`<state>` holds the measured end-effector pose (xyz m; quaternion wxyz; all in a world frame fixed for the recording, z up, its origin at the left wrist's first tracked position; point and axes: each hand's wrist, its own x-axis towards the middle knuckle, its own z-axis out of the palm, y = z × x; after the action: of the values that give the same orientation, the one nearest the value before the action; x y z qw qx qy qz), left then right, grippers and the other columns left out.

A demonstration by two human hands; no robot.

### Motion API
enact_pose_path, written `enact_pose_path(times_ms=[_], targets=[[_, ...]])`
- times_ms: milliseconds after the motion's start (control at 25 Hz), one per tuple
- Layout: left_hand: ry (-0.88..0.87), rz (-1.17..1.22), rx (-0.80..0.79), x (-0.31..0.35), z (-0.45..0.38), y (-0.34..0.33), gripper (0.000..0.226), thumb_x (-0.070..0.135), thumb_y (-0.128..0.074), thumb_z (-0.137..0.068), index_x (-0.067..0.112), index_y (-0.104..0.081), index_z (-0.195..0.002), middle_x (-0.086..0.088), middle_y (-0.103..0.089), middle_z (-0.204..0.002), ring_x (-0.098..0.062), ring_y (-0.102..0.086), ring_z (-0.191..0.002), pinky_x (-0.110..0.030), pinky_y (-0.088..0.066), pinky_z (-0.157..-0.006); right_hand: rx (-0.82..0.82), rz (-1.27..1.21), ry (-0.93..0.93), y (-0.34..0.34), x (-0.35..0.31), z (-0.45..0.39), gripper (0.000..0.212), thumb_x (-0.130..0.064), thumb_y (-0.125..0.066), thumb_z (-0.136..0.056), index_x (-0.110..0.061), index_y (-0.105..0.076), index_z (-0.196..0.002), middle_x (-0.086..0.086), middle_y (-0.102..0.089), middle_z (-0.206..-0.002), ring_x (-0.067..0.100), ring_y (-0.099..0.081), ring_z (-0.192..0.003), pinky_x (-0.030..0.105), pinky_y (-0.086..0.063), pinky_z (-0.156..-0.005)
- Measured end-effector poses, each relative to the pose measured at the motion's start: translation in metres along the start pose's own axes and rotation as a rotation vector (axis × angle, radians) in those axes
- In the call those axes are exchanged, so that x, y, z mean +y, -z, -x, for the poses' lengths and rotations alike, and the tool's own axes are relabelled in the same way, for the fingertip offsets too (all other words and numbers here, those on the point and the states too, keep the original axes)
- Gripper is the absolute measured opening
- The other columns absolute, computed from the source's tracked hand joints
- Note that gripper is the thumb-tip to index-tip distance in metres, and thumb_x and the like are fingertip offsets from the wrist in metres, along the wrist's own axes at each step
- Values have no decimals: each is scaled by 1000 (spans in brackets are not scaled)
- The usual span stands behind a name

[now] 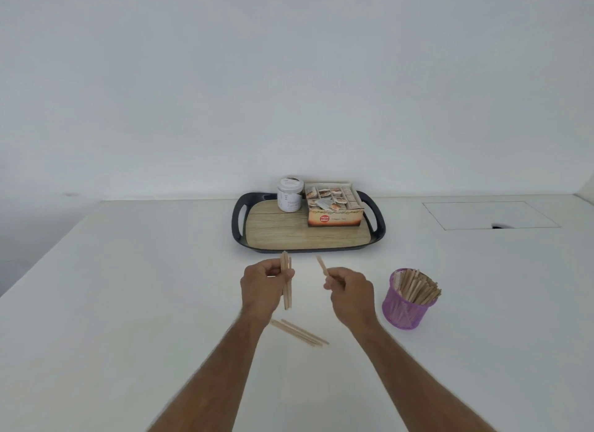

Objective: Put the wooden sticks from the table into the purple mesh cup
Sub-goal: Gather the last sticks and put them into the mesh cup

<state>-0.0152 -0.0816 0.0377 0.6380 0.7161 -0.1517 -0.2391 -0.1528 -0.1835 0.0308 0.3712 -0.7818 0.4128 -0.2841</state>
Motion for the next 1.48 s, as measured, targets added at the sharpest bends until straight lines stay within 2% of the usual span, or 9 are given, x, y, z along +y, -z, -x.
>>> enact_pose_path(times_ms=[120,280,520,760,1000,1200,1320,1400,1480], targets=[[-19,86,-82,11,5,-36,21,5,-81,-83,26,-79,-86,1,-78,-81,-17,-73,-77,-36,-65,-75,125,-110,-7,33,2,-11,19,-8,-60,-93,-18,-73,-103,-12,-71,-79,-4,-65,-77,14,-46,-67],[-65,162,-216,30,14,-85,19,2,-78,-85,21,-79,-88,0,-75,-80,-17,-70,-80,-38,-63,-80,312,-137,-11,83,10,-19,16,-13,-65,-90,-22,-73,-100,-13,-73,-82,7,-70,-80,27,-54,-79],[-129,211,-323,49,29,-150,25,4,-77,-86,28,-79,-81,1,-77,-81,-18,-70,-81,-44,-61,-83,434,-154,-74,136,33,-18,15,-14,-66,-89,-23,-74,-98,-11,-74,-88,11,-72,-82,40,-58,-84],[-167,104,-407,40,41,-186,22,2,-77,-85,24,-77,-85,3,-77,-82,-12,-72,-79,-39,-62,-87,440,-44,-145,145,50,-8,12,-14,-70,-85,-21,-77,-93,-20,-69,-74,-6,-66,-75,25,-55,-78],[-166,-69,-476,26,48,-196,22,1,-74,-87,13,-78,-105,-1,-79,-100,-9,-74,-94,-29,-59,-94,349,43,-194,148,58,-3,8,-17,-71,-83,-20,-78,-82,-16,-69,-67,2,-65,-67,18,-46,-61],[-213,-107,-476,26,43,-186,26,6,-69,-93,11,-75,-118,-1,-78,-110,-9,-73,-102,-23,-56,-96,301,76,-223,147,59,-2,9,-21,-70,-85,-17,-78,-85,-9,-72,-73,13,-68,-73,31,-55,-71],[-235,-90,-419,28,37,-174,21,11,-74,-90,13,-77,-111,4,-78,-98,-6,-74,-94,-20,-57,-89,368,135,-202,144,58,0,10,-17,-69,-85,-13,-75,-91,-1,-75,-84,23,-68,-81,32,-53,-77],[-255,-121,-373,29,29,-162,16,17,-78,-88,16,-78,-104,8,-77,-90,0,-72,-84,-19,-57,-83,450,117,-132,139,56,4,16,-13,-67,-85,-15,-73,-100,-4,-73,-92,17,-67,-81,28,-50,-78],[-251,-172,-334,27,18,-146,15,23,-80,-86,18,-79,-100,9,-77,-85,6,-68,-73,-17,-56,-77,462,100,-27,130,49,8,14,-11,-69,-82,-20,-72,-91,-11,-71,-85,9,-65,-73,26,-51,-73]])
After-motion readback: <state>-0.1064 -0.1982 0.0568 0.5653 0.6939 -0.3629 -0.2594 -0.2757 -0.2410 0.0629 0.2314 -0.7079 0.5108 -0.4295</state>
